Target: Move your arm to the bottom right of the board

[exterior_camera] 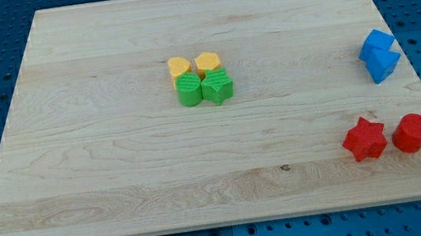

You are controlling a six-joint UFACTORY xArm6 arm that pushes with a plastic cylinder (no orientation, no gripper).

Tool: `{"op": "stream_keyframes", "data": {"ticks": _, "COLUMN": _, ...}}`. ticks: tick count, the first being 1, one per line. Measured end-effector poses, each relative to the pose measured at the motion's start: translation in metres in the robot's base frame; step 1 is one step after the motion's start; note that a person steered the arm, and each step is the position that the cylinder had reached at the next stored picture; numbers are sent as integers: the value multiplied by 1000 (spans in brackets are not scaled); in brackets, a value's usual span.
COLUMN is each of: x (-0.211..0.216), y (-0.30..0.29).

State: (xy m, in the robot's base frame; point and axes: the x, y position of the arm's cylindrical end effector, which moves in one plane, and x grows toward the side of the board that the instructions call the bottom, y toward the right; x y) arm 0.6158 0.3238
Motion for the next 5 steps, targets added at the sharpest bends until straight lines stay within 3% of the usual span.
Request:
{"op": "stream_keyframes", "data": {"ticks": 1, "x": -27, "y": -11}}
{"op": "stream_keyframes", "data": {"ticks": 3, "x": -32, "y": -58}}
{"op": "stream_keyframes", "data": {"ticks": 5, "x": -36, "y": -58}}
